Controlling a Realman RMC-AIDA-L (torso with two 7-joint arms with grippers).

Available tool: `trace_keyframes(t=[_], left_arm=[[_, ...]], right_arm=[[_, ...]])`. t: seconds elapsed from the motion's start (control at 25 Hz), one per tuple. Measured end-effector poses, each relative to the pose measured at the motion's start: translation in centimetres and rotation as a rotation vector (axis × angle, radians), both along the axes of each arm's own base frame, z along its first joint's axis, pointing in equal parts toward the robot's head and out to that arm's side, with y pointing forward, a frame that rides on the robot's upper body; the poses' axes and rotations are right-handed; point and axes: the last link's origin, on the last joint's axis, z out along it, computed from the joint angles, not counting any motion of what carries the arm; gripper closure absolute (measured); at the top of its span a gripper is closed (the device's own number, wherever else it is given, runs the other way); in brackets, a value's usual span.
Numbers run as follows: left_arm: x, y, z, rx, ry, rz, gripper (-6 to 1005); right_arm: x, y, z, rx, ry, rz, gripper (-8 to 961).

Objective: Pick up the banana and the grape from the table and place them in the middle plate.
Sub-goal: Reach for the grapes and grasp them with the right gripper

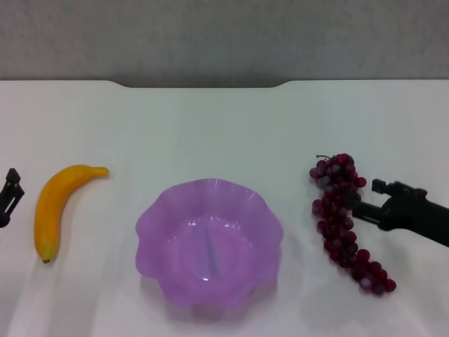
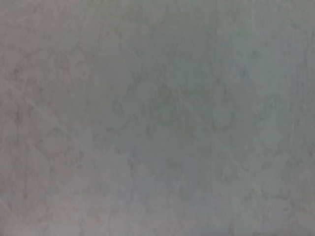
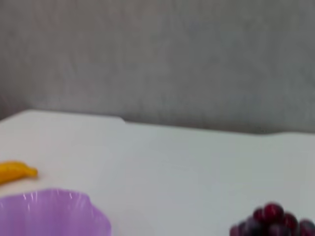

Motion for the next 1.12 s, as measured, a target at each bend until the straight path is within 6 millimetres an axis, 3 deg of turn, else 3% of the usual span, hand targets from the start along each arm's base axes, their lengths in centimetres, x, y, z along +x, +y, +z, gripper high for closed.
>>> trace_keyframes(t=[0.52,1.12], left_arm=[[0.1,0.0,-0.2,0.0,0.002,-0.003,107],[0.1,0.0,-0.2,0.0,0.002,-0.003,106]], right_arm=[[0.4,-0.7,-3.1,-0.158,-0.111,-0.046,165],[1.3,-1.1,-3.8,-0.168,-0.161,-0.095,167]])
